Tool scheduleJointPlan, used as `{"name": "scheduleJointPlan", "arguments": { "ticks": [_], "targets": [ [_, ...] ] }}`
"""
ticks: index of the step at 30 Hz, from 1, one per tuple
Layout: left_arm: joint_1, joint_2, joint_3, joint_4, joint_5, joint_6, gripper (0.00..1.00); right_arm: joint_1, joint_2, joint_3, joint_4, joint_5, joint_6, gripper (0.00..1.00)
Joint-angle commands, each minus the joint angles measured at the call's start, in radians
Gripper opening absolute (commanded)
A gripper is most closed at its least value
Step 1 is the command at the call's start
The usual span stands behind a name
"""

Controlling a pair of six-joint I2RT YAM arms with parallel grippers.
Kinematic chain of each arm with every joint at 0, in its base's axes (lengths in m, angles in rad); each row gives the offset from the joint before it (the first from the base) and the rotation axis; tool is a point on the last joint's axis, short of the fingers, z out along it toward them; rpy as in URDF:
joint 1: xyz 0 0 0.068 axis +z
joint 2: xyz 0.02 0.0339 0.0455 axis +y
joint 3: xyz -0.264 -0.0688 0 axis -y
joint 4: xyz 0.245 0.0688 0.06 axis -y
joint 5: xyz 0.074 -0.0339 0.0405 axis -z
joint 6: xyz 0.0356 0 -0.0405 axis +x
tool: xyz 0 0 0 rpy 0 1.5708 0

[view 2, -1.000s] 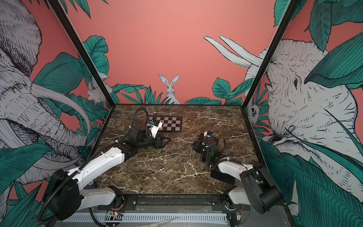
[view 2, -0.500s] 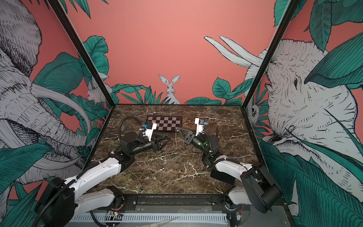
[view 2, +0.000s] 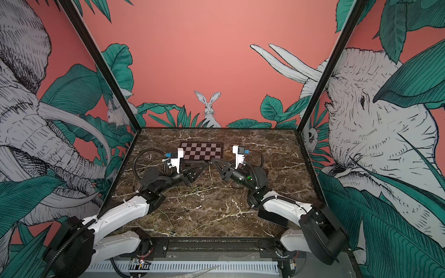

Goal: Plug wired earphones into phones
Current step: Pick up the wired earphone from the center of the board.

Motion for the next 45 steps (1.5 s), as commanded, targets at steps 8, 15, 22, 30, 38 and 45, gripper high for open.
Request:
{"name": "scheduleJointPlan", "arguments": {
  "ticks": [8, 15, 22, 30, 38, 45],
  "targets": [
    [-0.013, 0.018, 0.01, 0.037, 0.052, -0.037, 0.33, 0.025, -0.009, 0.029, 0.071, -0.031, -0.042, 0.0],
    [-0.015, 0.013, 0.013, 0.03, 0.059, -0.034, 0.23, 0.036, -0.009, 0.034, 0.059, -0.041, -0.058, 0.0],
    [-0.021, 0.021, 0.015, 0.031, 0.065, -0.041, 0.11, 0.043, -0.014, 0.037, 0.034, -0.044, -0.075, 0.0],
    [-0.021, 0.01, 0.016, 0.017, 0.05, -0.039, 0.03, 0.044, -0.033, 0.028, -0.041, -0.039, -0.132, 0.0],
    [-0.021, -0.048, 0.068, -0.287, -0.03, 0.109, 0.0, 0.044, -0.28, 0.061, -0.661, 0.173, -0.55, 0.77],
    [-0.021, -0.064, 0.11, -0.489, -0.106, 0.199, 0.0, 0.045, -0.513, 0.14, -1.262, 0.261, -1.14, 0.85]
  ]
}}
